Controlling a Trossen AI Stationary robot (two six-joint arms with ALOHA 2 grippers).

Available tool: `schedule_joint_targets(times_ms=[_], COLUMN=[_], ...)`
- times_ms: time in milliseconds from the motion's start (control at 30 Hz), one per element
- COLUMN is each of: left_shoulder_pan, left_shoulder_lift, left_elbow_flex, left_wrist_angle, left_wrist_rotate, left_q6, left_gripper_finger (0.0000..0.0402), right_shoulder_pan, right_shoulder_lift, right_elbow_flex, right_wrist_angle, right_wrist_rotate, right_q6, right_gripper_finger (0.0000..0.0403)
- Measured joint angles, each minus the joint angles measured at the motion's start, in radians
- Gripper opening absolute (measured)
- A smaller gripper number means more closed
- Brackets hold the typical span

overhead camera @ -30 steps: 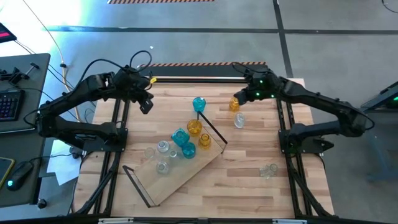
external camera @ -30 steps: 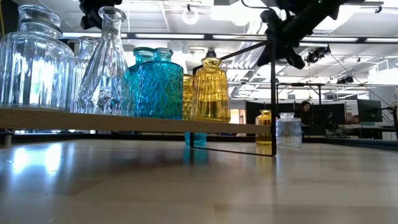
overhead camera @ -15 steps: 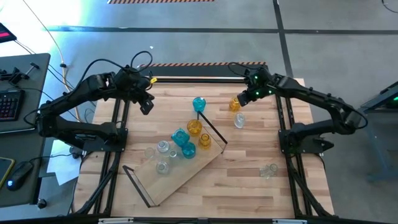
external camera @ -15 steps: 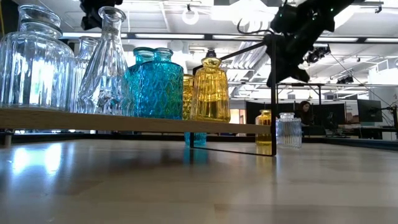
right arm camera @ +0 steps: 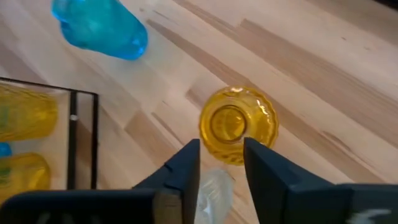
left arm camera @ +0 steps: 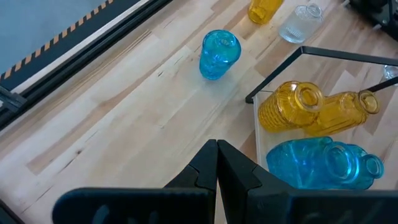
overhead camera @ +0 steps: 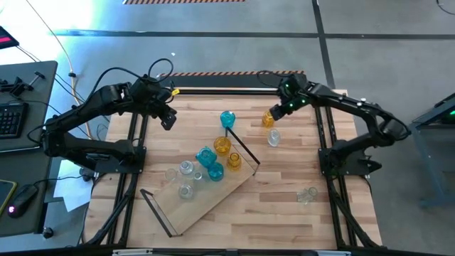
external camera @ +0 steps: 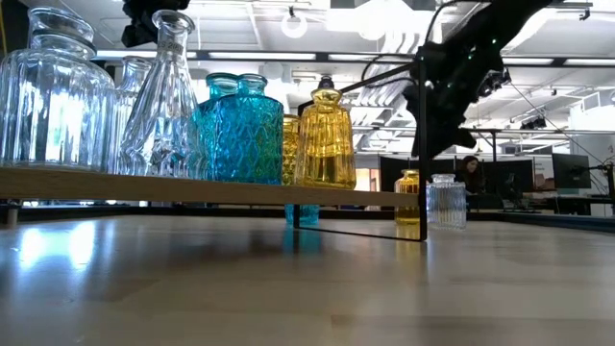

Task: Sort vases onto shelf
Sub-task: Put the yellow vase on the shelf aligned with the other yellow vases

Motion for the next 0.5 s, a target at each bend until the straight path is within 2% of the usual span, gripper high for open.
schedule_joint_targets(times_ms=[200, 500], left_shoulder_pan=[0.0, 0.0], left_shoulder_lift=[0.0, 0.0], left_elbow_flex=[0.0, 0.0], left_wrist_angle=[0.0, 0.0], left_wrist_rotate=[0.0, 0.0], left_q6=[-0.01, -0.017], left_gripper_finger=[0.0, 0.0], right_shoulder_pan=[-0.004, -0.004], right_shoulder_lift=[0.054, 0.072], right_elbow_flex=[0.0, 0.0], right_wrist_angle=[0.013, 0.03], right_wrist_rotate=[0.0, -0.001], right_q6=[-0.007, -0.005], right_gripper_finger=[0.0129, 0.013])
